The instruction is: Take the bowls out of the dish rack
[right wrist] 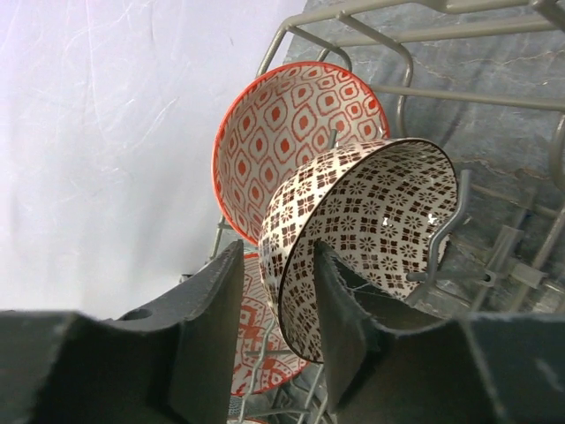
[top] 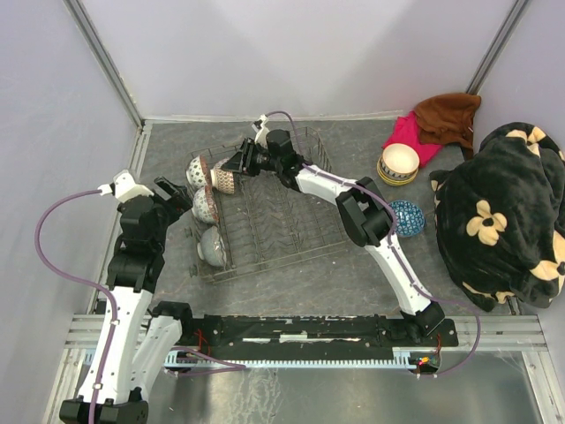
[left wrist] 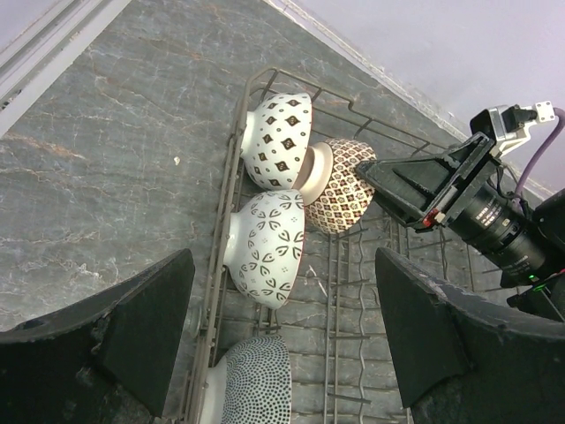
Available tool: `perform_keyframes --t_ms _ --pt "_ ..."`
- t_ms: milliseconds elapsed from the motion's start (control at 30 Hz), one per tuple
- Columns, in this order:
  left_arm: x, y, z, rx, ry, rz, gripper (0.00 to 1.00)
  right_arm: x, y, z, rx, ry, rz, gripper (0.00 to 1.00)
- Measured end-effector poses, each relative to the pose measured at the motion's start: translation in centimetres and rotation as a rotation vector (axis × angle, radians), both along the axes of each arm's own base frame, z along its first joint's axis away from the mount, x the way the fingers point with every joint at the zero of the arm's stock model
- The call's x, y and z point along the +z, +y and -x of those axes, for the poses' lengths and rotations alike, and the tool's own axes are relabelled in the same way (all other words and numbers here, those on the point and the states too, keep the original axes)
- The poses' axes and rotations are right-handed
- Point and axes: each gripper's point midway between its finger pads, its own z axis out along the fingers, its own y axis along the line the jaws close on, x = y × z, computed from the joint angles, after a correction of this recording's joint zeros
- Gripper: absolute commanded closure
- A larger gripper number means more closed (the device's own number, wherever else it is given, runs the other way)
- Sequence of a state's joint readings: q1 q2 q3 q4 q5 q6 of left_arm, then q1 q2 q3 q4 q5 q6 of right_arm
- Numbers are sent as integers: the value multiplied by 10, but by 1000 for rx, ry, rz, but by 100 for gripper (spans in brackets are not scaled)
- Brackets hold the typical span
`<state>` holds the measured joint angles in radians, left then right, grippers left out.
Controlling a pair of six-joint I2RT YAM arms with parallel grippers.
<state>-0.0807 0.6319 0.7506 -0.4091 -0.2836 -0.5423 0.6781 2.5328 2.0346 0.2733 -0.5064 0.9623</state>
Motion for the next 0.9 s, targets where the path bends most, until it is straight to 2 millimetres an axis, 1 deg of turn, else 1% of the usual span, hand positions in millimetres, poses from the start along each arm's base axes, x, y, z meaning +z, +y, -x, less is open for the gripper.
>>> perform_keyframes --t_ms 467,533,700,900 --pt "-1 1 0 3 2 -1 10 3 9 4 20 59 -100 86" --pt "-1 1 0 3 4 -1 10 5 9 6 26 71 -111 90" --pt "-2 1 0 3 4 -1 10 10 12 8 36 68 -136 98" --pt "-2 1 0 4 4 -2 10 10 12 9 36 72 -146 99"
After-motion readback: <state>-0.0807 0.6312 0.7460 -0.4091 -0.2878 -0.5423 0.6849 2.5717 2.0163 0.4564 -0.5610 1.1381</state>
